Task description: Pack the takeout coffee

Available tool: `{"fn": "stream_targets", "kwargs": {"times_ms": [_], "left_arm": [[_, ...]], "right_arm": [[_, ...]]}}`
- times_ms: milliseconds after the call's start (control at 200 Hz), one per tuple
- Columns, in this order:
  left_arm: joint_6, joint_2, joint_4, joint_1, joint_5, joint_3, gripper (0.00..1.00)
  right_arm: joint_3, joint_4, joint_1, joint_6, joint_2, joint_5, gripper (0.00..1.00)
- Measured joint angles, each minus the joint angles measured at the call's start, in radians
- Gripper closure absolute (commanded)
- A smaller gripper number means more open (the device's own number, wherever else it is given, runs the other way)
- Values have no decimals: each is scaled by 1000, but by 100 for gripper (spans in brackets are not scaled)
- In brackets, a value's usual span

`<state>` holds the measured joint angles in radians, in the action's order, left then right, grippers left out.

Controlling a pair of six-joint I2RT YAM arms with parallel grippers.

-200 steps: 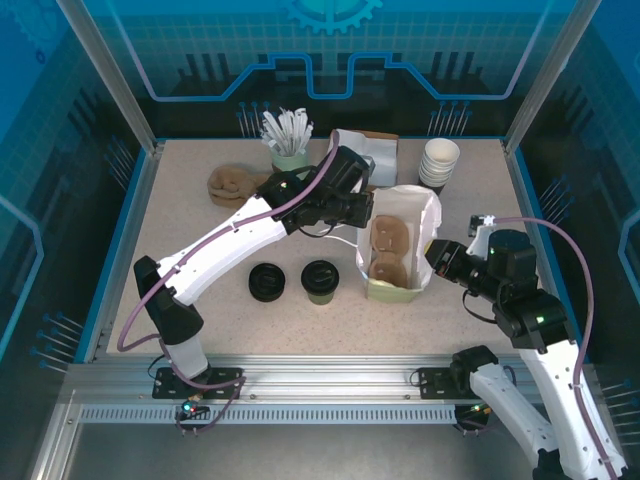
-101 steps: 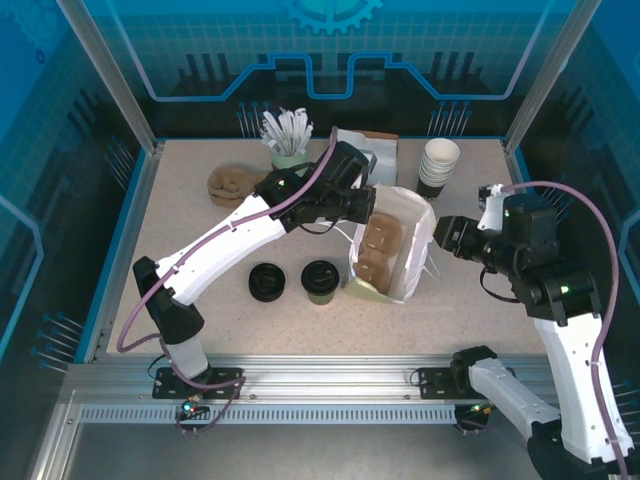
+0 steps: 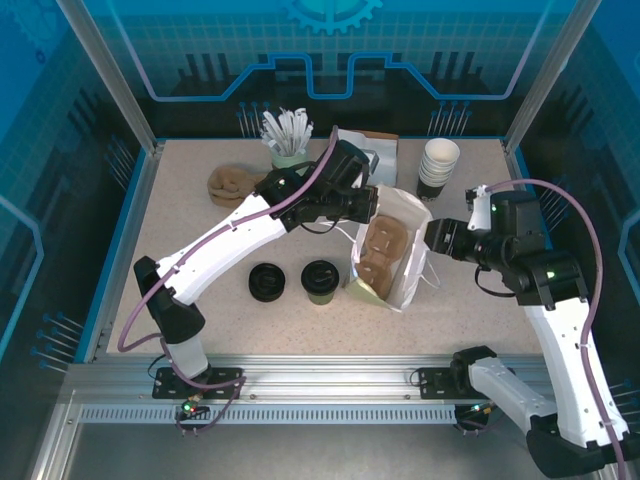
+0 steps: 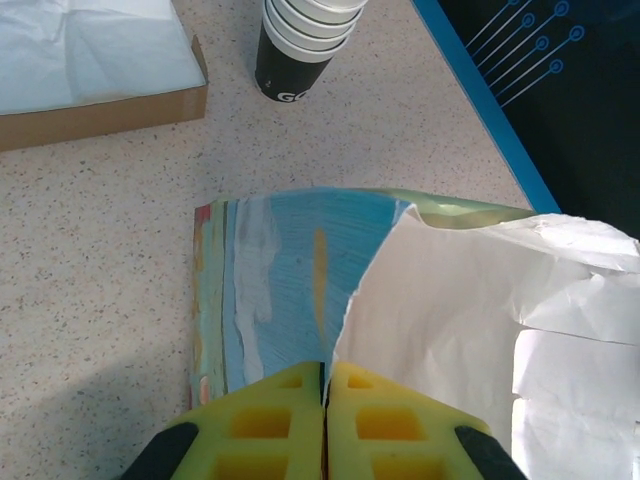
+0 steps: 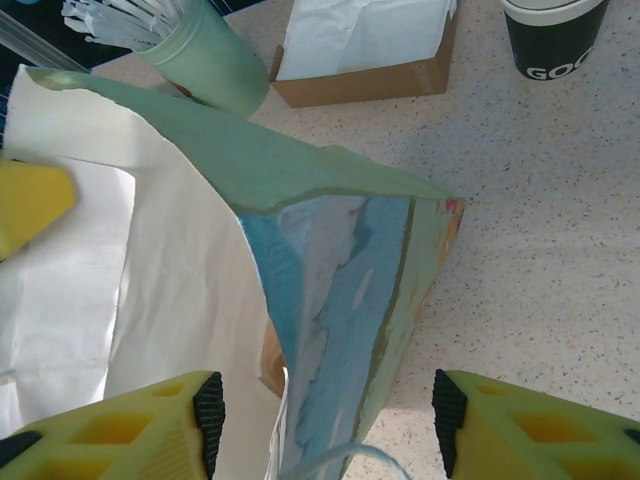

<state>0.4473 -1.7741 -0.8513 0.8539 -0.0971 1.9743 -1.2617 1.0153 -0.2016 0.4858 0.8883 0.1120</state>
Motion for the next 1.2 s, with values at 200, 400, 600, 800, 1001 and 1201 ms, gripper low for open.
{"fn": "stream_targets", "kwargs": {"times_ms": [200,400,600,800,1001,1201], "left_arm": [[1,-1,4,0,8,0,93],[18,-13,17,0,9,1,92],[26,-15,22,0,9,2,91],[30,-37,21,0,39,54,57],[0,-46,-23,29,19,156,40],[-55,-46,-105,115,-92,287,40]], "right_arm": [[37,-36,0,1,43,29,50],[77,-61,0,18,48,55,63],[106,-82,0,44,48,69,92],[105,-89,0,75,45,68,100],[71,-70,1,116,45,28,100],[60,-44,1,172,32,-19,100]]}}
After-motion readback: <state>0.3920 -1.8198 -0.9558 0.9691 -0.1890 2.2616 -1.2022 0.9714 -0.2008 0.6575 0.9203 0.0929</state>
